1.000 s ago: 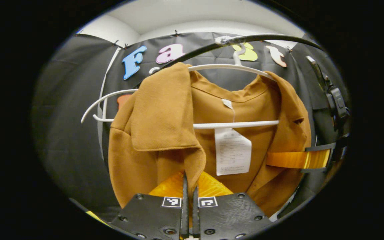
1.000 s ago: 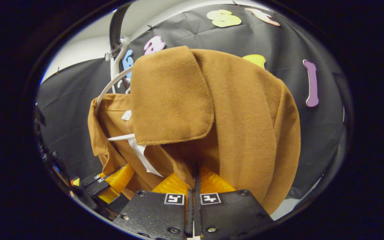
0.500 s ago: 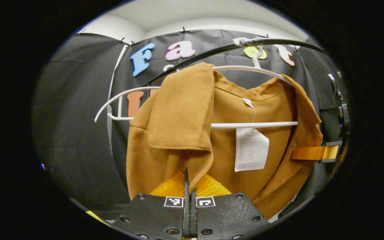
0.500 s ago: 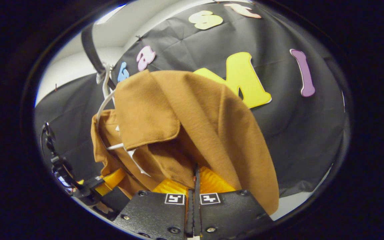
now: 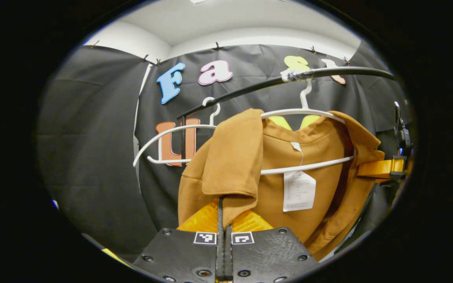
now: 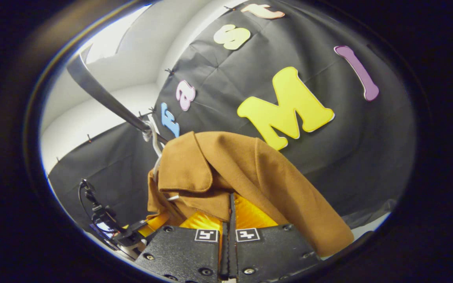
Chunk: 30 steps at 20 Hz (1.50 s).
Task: Grasp the clothes on the hanger with both hands and then place them into the laundry hamper below.
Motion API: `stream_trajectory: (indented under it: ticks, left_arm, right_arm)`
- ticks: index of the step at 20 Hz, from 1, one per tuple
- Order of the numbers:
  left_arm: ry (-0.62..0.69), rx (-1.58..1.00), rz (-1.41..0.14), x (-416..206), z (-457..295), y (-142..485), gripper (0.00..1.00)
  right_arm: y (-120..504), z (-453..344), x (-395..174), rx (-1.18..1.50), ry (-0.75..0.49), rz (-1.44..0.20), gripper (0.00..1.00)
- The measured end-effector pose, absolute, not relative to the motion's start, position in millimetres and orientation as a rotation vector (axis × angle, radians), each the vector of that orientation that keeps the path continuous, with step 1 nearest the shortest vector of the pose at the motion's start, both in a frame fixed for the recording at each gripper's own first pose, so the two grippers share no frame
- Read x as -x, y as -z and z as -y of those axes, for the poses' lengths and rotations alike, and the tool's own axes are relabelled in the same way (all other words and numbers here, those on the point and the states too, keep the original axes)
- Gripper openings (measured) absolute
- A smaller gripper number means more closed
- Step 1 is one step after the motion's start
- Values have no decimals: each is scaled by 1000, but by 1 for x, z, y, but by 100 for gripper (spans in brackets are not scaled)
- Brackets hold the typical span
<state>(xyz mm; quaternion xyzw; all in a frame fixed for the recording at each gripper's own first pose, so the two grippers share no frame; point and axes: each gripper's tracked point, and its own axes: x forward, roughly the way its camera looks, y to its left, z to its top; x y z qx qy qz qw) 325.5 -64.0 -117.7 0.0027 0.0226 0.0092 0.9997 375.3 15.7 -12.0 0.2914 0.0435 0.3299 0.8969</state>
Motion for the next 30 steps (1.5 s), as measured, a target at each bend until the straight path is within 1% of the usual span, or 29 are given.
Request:
stream_trajectory:
  ticks: [1, 4, 6, 9, 14, 15, 16, 17, 19, 21, 23, 25, 28, 29, 30]
  left_arm:
    - [-21, 3, -37, -326, 60, 112, 0]
    - [-48, 49, 9, -329, 50, 90, 0]
    - [-71, 75, 37, -328, 41, 77, 0]
    - [-100, 89, 57, -331, 25, 62, 0]
    - [-147, 90, 78, -339, -6, 47, 0]
    - [-156, 96, 79, -340, -11, 45, 4]
    - [-165, 102, 81, -342, -17, 44, 2]
    - [-170, 108, 70, -344, -21, 48, 0]
    - [-177, 112, 47, -347, -24, 56, 0]
    - [-176, 106, 26, -349, -22, 65, 0]
    - [-166, 115, 7, -352, -21, 68, 0]
    - [-161, 133, -1, -353, -21, 73, 0]
    - [-153, 172, -33, -358, -25, 86, 0]
    - [-149, 187, -45, -363, -24, 90, 3]
    - [-141, 205, -70, -368, -23, 95, 0]
  right_arm:
    - [2, -20, -370, -628, -720, -85, 4]
    - [-12, -16, -371, -643, -739, -47, 4]
    - [-30, -8, -370, -722, -759, -20, 3]
    - [-35, 12, -385, -789, -695, 9, 2]
    - [-51, 37, -395, -890, -653, 77, 3]
    - [-54, 44, -399, -904, -629, 99, 3]
    - [-59, 51, -403, -920, -603, 132, 3]
    - [-61, 53, -406, -922, -583, 154, 3]
    - [-54, 53, -412, -864, -536, 161, 3]
    - [-56, 57, -415, -859, -517, 169, 3]
    - [-62, 63, -418, -917, -512, 183, 3]
    - [-56, 68, -425, -1004, -501, 155, 4]
    - [-32, 86, -445, -937, -372, 146, 4]
    - [-28, 89, -450, -911, -346, 136, 4]
    - [-21, 92, -452, -886, -318, 117, 4]
